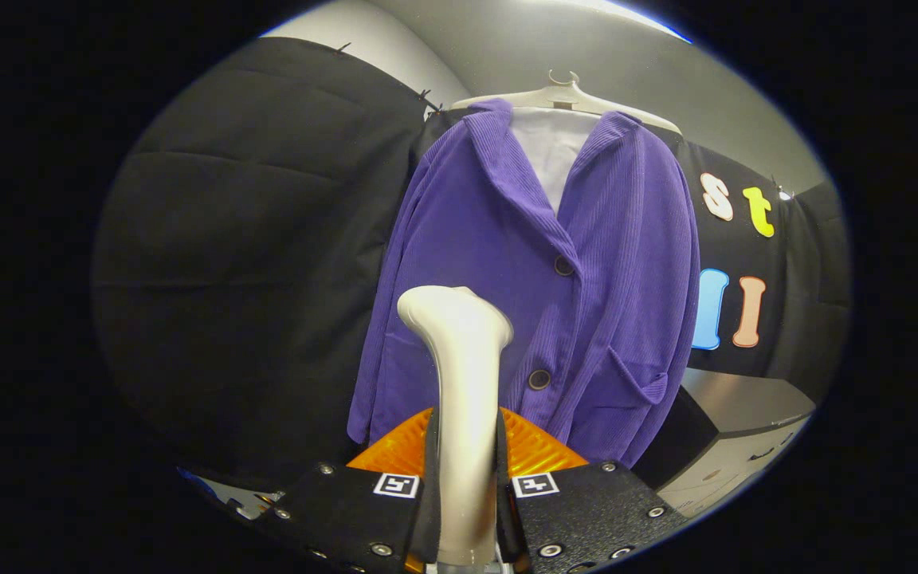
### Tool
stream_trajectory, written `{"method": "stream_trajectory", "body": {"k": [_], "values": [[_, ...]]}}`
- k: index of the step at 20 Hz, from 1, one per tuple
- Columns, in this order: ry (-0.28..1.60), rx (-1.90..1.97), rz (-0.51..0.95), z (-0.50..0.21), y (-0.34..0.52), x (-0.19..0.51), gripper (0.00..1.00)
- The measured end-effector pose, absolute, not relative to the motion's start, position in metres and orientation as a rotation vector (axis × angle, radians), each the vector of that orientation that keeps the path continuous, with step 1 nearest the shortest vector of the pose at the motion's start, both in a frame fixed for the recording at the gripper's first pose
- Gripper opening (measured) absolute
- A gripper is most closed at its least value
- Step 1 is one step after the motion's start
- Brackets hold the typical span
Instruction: Iron the clothes twice with a garment steamer, once on the left side and once on the right side.
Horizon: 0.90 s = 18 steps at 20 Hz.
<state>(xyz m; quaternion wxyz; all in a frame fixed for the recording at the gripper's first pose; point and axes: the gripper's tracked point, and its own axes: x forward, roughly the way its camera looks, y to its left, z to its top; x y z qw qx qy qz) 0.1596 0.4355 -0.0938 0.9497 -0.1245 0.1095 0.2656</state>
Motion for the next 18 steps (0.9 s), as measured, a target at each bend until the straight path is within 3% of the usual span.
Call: {"method": "stream_trajectory", "body": {"k": [18], "values": [[0.318,-0.261,0.543,-0.176,0.426,0.139,0.29]]}}
